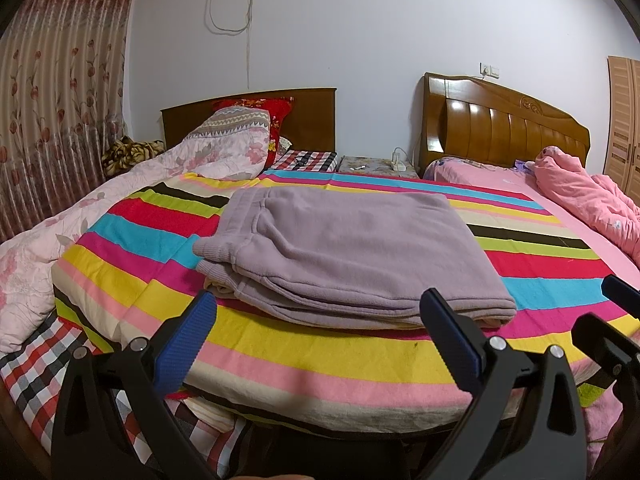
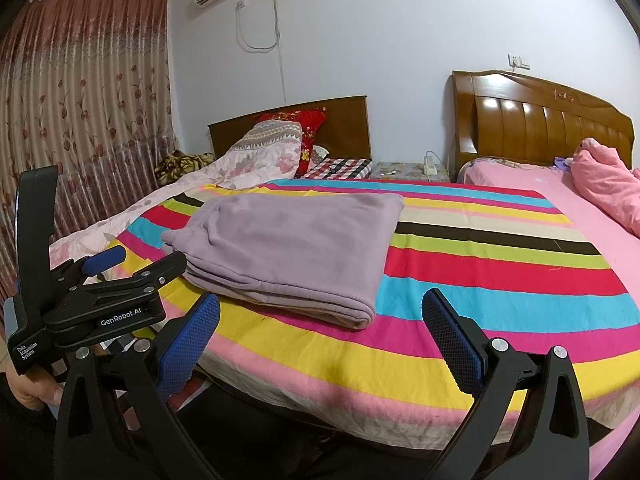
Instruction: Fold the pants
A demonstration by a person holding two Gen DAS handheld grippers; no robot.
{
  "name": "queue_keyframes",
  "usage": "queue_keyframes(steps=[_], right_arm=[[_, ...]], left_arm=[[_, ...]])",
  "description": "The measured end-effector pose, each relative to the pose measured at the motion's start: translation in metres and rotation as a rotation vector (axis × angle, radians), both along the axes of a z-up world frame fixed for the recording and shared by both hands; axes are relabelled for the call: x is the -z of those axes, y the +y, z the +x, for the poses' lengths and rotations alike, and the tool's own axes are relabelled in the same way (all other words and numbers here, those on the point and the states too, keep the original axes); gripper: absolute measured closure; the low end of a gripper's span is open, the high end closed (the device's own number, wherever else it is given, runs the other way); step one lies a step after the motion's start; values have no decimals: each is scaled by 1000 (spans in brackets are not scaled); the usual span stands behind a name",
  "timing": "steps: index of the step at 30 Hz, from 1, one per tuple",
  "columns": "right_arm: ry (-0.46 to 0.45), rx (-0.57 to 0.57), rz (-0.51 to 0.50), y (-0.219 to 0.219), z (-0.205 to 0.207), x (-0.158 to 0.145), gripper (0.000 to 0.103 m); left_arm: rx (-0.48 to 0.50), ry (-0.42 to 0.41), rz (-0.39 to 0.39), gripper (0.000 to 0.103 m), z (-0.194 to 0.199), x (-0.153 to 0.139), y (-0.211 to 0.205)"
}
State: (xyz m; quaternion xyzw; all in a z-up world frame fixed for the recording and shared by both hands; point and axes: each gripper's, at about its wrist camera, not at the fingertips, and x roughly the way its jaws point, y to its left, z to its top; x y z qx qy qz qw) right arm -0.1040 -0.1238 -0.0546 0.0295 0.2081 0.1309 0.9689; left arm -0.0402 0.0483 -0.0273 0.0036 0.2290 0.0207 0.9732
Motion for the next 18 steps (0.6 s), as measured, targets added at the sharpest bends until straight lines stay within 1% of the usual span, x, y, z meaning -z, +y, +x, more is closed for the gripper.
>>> queue_keyframes(steps=[18], right_arm=[[4, 2, 5, 1, 0, 0, 5]], left_arm=[[-7, -4, 8, 1, -1, 1, 2]])
